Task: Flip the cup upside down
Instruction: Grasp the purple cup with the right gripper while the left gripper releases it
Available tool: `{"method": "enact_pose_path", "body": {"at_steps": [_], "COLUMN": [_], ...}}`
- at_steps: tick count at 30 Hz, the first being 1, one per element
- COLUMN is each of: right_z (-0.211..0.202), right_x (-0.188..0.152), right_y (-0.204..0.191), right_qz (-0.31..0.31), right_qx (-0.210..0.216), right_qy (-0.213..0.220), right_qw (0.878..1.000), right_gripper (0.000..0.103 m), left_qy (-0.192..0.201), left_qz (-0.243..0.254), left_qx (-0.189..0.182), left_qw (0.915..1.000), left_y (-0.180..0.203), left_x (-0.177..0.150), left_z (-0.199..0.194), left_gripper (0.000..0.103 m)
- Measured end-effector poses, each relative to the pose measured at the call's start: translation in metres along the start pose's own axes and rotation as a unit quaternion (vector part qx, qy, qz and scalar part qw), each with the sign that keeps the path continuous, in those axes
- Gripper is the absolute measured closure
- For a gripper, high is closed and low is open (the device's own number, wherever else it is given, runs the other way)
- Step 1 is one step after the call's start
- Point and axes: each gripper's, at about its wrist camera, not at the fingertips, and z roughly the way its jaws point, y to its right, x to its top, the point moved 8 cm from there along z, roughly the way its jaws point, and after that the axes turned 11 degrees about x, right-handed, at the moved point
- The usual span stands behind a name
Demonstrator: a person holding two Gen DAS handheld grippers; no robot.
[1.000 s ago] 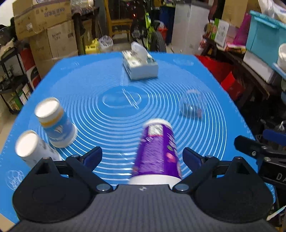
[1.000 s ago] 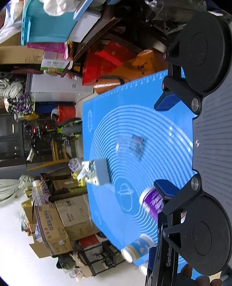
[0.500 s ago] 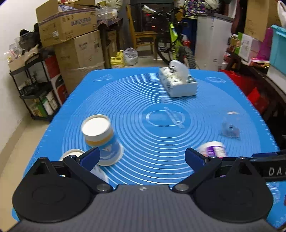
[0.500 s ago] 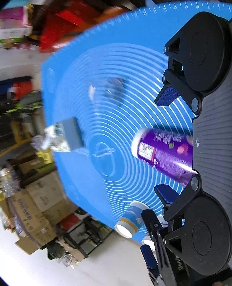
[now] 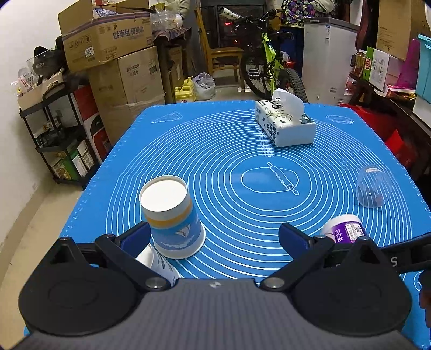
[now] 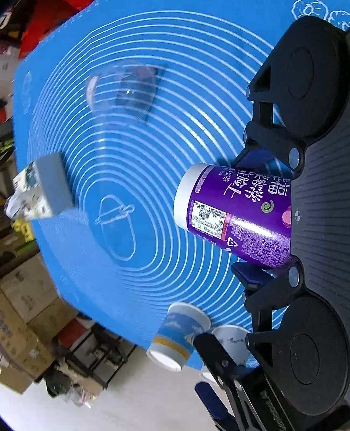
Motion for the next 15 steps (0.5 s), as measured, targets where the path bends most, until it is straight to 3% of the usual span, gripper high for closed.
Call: {"method": "enact_pose_path", "body": {"at_steps": [4, 8, 10, 12, 13, 15], "right_z": [-0.02, -0.05, -0.062, -0.069, -0.07, -0.065], "right_x": [0.006, 0.017, 0.02, 0.019, 0.017, 0.011], "right_y": [-0.004, -0.007, -0.011, -0.018, -0.021, -0.023], "right_qz": [-0.037, -0.08, -0.122, -0.189, -0.217, -0.253], "right_qx": [-0.011, -0.057, -0.094, -0.143, -0.161, -0.181], "right_qy": [0.05, 0.142, 0.202, 0.256, 0.275, 0.289], "right_qw": [0.998, 0.985, 0.967, 0.937, 0.923, 0.906], "right_gripper": [0.031, 0.031, 0.031, 0.031, 0.031, 0.031], "left_qy": [0.005, 0.004, 0.004, 0.003, 0.002, 0.0], "left_qz": [-0.004, -0.005, 0.001, 0.006, 0.008, 0.011], "left_qx": [-0.002, -0.011, -0.013, -0.015, -0.018, -0.022], "left_qw": [1.0, 0.9999, 0.9999, 0.9999, 0.9998, 0.9997], "left_y": [-0.002, 0.001, 0.004, 0.009, 0.011, 0.015], "left_x": [0.001, -0.001, -0.003, -0.006, -0.007, -0.011], "left_z": [-0.002, -0.004, -0.005, -0.005, -0.005, -0.006], "left_gripper": [0.003, 0.003, 0.003, 0.003, 0.003, 0.003]}}
